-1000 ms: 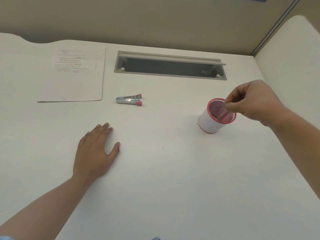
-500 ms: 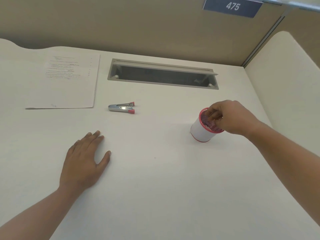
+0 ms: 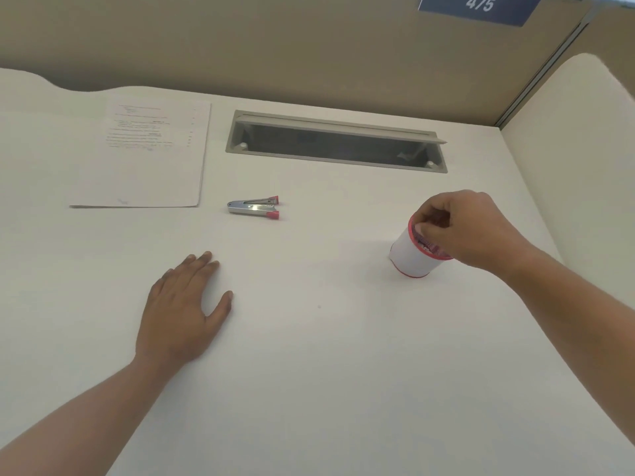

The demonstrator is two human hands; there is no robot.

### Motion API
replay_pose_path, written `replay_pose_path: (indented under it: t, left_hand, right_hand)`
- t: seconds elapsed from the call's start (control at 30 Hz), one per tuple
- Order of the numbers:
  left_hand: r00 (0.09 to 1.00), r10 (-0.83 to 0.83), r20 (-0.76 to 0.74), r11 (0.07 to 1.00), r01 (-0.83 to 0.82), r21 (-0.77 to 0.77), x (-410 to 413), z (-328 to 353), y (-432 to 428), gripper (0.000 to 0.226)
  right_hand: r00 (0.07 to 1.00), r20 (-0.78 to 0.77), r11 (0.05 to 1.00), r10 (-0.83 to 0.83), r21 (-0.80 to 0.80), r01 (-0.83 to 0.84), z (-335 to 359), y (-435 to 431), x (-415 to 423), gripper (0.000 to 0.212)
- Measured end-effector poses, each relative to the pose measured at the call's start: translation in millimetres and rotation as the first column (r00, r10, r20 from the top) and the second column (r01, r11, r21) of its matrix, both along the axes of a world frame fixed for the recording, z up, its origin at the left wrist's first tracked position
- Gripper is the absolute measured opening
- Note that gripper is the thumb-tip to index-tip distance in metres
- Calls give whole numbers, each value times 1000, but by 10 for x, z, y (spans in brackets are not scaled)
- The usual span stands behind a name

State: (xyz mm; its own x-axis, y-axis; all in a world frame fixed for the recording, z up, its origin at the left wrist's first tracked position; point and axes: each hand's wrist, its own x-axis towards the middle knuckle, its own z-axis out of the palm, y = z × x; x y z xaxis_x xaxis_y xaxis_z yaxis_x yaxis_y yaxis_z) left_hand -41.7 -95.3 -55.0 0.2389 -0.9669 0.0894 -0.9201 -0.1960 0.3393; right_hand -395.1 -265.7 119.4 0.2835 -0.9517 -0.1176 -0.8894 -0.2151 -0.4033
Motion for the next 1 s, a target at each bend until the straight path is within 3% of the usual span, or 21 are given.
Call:
replay_pose_path:
  t: [0.07, 0.2, 0.43, 0.87, 0.93, 1.0]
  left_hand:
    - [1000, 1, -5, 1000, -1, 10, 12, 2, 10, 64]
    - [1000, 3, -7, 1000, -3, 18, 9, 4, 6, 63]
    - [1000, 1, -12, 1000, -1, 3, 17, -17, 16, 62]
    - [1000, 6, -15, 1000, -6, -9, 11, -16, 14, 61]
    - [1000, 8, -15, 1000, -8, -9, 13, -15, 15, 62]
    - [1000, 7, -15, 1000, -7, -8, 10, -15, 15, 63]
  right_hand:
    - [997, 70, 999, 25, 36, -28, -33, 198, 198, 10]
    - [984, 56, 971, 169, 161, -176, -416, 581, 581, 11]
    - [960, -150, 961, 236, 183, -208, -1020, 782, 893, 18]
    - [831, -440, 940, 341, 135, -314, -1012, 801, 1176, 9]
    - [810, -469, 936, 350, 156, -315, -986, 809, 1209, 24]
    - [830, -445, 941, 338, 181, -286, -998, 804, 1208, 26]
